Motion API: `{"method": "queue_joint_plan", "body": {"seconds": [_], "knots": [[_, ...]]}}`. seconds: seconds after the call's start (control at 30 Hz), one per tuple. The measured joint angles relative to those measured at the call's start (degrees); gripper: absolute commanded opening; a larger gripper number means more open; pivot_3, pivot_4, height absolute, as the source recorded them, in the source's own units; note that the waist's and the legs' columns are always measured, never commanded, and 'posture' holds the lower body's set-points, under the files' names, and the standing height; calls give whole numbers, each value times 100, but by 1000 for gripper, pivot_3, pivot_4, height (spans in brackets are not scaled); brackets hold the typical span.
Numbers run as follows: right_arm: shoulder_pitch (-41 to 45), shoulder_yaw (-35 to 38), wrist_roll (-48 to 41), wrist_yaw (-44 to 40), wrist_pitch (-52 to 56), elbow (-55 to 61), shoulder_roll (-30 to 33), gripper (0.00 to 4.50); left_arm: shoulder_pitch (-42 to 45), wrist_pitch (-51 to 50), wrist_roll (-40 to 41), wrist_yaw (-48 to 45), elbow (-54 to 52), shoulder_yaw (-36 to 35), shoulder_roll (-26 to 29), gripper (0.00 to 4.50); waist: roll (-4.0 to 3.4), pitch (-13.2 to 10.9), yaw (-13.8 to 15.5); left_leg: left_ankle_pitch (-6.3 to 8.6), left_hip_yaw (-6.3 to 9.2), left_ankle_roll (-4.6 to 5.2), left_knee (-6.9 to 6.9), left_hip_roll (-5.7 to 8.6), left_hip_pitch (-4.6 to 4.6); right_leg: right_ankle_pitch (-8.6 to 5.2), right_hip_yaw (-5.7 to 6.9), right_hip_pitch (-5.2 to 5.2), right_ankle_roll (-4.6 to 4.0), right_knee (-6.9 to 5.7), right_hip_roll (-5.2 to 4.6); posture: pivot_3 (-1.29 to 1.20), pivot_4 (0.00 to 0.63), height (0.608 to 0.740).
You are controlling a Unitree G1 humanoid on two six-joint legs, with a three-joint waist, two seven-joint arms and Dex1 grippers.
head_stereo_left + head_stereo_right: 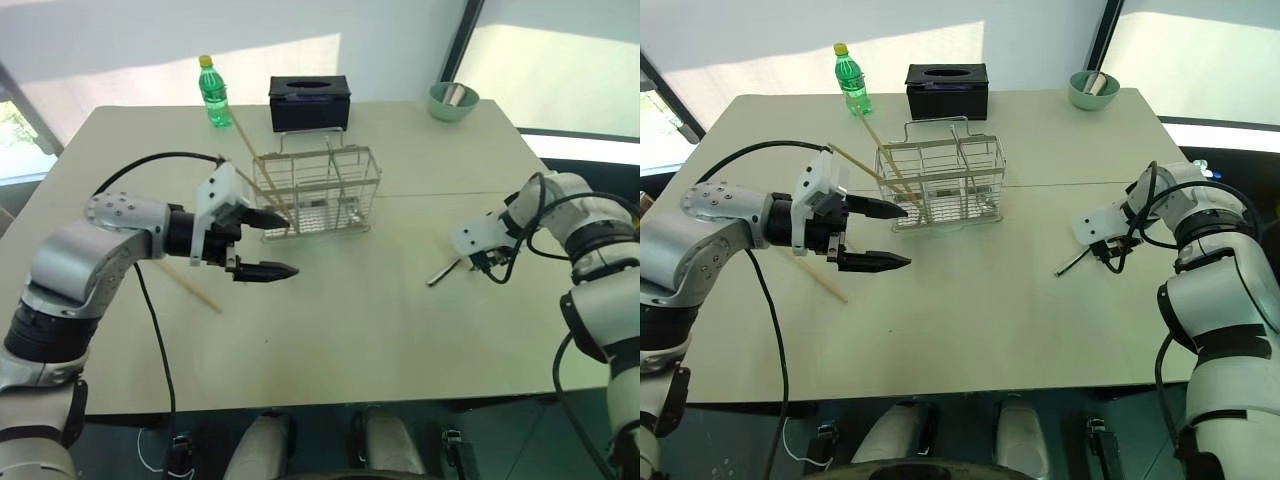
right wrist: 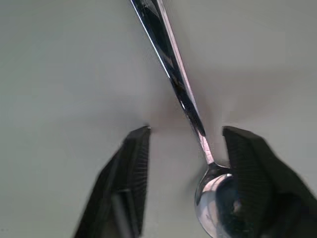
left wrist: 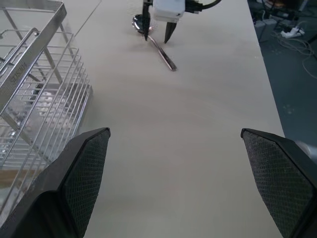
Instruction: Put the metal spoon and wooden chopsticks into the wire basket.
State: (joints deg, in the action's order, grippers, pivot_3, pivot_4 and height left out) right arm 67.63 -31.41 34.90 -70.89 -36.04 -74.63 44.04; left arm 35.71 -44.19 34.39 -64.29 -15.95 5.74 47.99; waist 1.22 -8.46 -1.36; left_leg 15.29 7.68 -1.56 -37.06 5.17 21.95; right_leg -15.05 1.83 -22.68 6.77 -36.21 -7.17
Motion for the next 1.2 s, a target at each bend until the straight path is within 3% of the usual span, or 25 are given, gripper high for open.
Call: {"method": "queue_joint_plan", "body": {"seconds": [0.07,0.4,0.57,0.67,0.8,0.9,1.0,1.2], "knots": [[0,45,-27,-8,16,1,-26,29,17,-44,11,53,1,-1,-36,4500,-1,0,-15,-1,0,-2,3,-2,0,1,-1,-4,1,-4,2,0,150,661],[-14,197,-159,-171,20,-1,-37,29,78,-20,-9,106,180,-26,-147,4500,-2,-1,2,-15,-1,-27,4,-2,4,1,-5,-7,1,-3,3,0,150,661],[-148,846,-1023,-889,-170,234,-44,29,115,34,-13,100,283,-59,-181,4500,-3,-2,1,-13,-1,-24,3,-3,3,2,-5,-4,2,-3,4,0,150,661],[-836,1362,-2511,-1747,569,1719,18,29,160,83,-7,116,347,-170,-204,4500,-2,-1,12,-12,3,-22,0,-5,6,2,-5,-3,2,-1,4,0,150,661],[-2323,1992,-4600,-2043,2851,4973,451,29,252,147,-12,119,495,-389,-163,4500,-8,-1,90,-8,26,-16,-6,-1,31,2,-3,-12,2,0,4,0,150,661],[-2556,2701,-5641,-1360,4713,6332,431,29,336,247,-74,117,754,-452,-156,4500,-10,-1,87,2,29,2,-6,4,37,6,-5,-16,-7,6,-1,0,150,661],[-2107,3472,-6347,-74,6051,6826,60,29,517,332,-132,124,921,-445,-257,4500,-4,2,73,2,29,3,-7,0,36,13,-5,-19,-24,12,-7,0,150,661],[-1451,3902,-6524,2009,6811,6953,-1076,29,641,394,-196,124,1058,-424,-419,4500,7,11,64,0,29,2,-3,-3,38,17,-4,-33,-20,2,-2,0,150,661]]}}
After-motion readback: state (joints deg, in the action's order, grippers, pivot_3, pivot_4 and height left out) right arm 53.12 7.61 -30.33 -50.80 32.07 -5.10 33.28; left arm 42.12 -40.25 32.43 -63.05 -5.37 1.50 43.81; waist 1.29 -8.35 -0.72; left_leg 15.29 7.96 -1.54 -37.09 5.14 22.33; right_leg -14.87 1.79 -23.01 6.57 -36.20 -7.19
